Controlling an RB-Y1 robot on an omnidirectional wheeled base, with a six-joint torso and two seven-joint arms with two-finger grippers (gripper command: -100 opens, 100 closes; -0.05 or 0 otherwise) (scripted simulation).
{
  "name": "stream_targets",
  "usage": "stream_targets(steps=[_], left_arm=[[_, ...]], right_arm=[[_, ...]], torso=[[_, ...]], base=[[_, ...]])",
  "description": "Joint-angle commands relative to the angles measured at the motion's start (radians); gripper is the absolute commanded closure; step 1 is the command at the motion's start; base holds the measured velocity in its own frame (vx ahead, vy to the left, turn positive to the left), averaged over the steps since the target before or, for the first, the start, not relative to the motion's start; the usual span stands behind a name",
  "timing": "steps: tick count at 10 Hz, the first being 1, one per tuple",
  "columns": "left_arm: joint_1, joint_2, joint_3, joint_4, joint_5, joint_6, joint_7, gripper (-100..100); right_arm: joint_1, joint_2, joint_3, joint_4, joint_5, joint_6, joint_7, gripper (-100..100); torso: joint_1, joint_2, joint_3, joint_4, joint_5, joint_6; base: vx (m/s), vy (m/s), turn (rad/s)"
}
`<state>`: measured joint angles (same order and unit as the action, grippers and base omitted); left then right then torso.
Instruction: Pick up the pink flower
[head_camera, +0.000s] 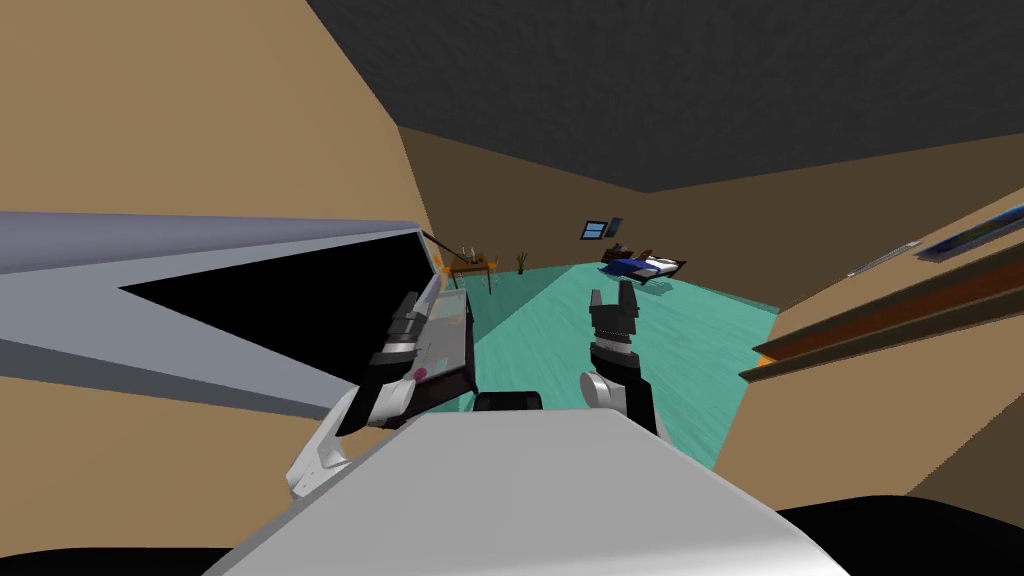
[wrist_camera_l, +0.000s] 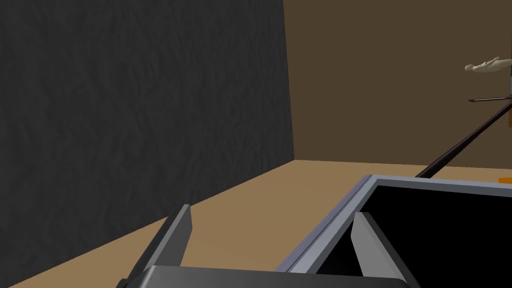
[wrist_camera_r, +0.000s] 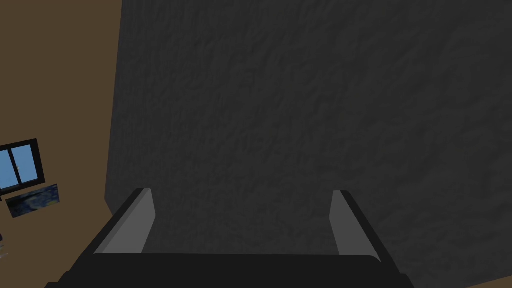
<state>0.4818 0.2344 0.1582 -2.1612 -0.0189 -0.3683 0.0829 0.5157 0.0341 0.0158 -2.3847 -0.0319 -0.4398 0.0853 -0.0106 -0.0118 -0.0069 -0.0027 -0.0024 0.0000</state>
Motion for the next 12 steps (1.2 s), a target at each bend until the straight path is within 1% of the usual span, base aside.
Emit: stream_targets(steps=[1, 2, 3, 4, 5, 6, 7, 8, 9, 10, 11, 12], left_arm=[[0.004, 0.018, 0.021, 0.005, 0.011, 0.040, 0.015, -100], [-0.001, 0.042, 0.048, 0.036, 0.025, 0.074, 0.032, -100], [-0.001, 0.042, 0.048, 0.036, 0.025, 0.084, 0.032, -100], [-0.007, 0.065, 0.076, 0.071, 0.040, 0.120, 0.049, -100], [-0.007, 0.065, 0.076, 0.071, 0.040, 0.131, 0.049, -100], [-0.014, 0.089, 0.105, 0.110, 0.054, 0.157, 0.068, -100], [-0.014, 0.089, 0.105, 0.110, 0.054, 0.181, 0.068, -100], [-0.021, 0.111, 0.136, 0.152, 0.070, 0.209, 0.086, -100], [-0.021, 0.111, 0.136, 0.152, 0.070, 0.231, 0.086, -100], [-0.029, 0.132, 0.167, 0.194, 0.086, 0.259, 0.106, -100], [-0.029, 0.132, 0.167, 0.197, 0.086, 0.288, 0.106, -100], [-0.038, 0.151, 0.198, 0.245, 0.102, 0.314, 0.125, -100]], right_arm=[[0.000, 0.000, 0.000, 0.000, 0.000, 0.000, 0.000, 0], [0.000, 0.000, 0.000, 0.000, 0.000, 0.000, 0.000, 0], [0.000, 0.000, 0.000, 0.000, 0.000, 0.000, 0.000, 0], [0.000, 0.000, 0.000, 0.000, 0.000, 0.000, 0.000, 0], [0.000, 0.000, 0.000, 0.000, 0.000, 0.000, 0.000, 0], [0.000, 0.000, 0.000, 0.000, 0.000, 0.000, 0.000, 0], [0.000, 0.000, 0.000, 0.000, 0.000, 0.000, 0.000, 0], [0.000, 0.000, 0.000, 0.000, 0.000, 0.000, 0.000, 0], [0.000, 0.000, 0.000, 0.000, 0.000, 0.000, 0.000, 0], [0.000, 0.000, 0.000, 0.000, 0.000, 0.000, 0.000, 0], [0.000, 0.000, 0.000, 0.000, 0.000, 0.000, 0.000, 0], [0.000, 0.000, 0.000, 0.000, 0.000, 0.000, 0.000, 0]], torso=[[0.000, 0.000, 0.000, 0.000, 0.000, 0.000], [0.002, 0.001, 0.000, 0.000, 0.000, 0.000], [0.000, -0.001, 0.000, 0.000, 0.000, 0.000], [0.002, 0.001, 0.000, 0.000, 0.000, 0.000], [0.004, 0.000, 0.000, 0.000, 0.001, 0.000], [0.006, 0.002, 0.001, 0.000, 0.001, 0.000], [0.005, 0.000, 0.000, 0.000, 0.001, 0.000], [0.005, 0.001, 0.000, 0.000, 0.001, 0.000], [0.003, 0.000, 0.000, 0.000, 0.001, 0.000], [0.005, 0.001, 0.000, 0.000, 0.001, 0.000], [0.004, -0.001, -0.001, 0.000, 0.001, 0.000], [0.005, 0.001, 0.000, 0.000, 0.001, 0.000]], base=[[0.137, -0.146, 0.052], [0.172, -0.186, 0.079], [0.140, -0.146, 0.049], [0.152, -0.120, 0.069], [0.123, -0.092, 0.045], [0.160, -0.118, 0.077], [0.137, -0.114, 0.051], [0.155, -0.150, 0.075], [0.146, -0.118, 0.056], [0.169, -0.126, 0.096], [0.135, -0.117, 0.050], [0.135, -0.129, 0.085]])
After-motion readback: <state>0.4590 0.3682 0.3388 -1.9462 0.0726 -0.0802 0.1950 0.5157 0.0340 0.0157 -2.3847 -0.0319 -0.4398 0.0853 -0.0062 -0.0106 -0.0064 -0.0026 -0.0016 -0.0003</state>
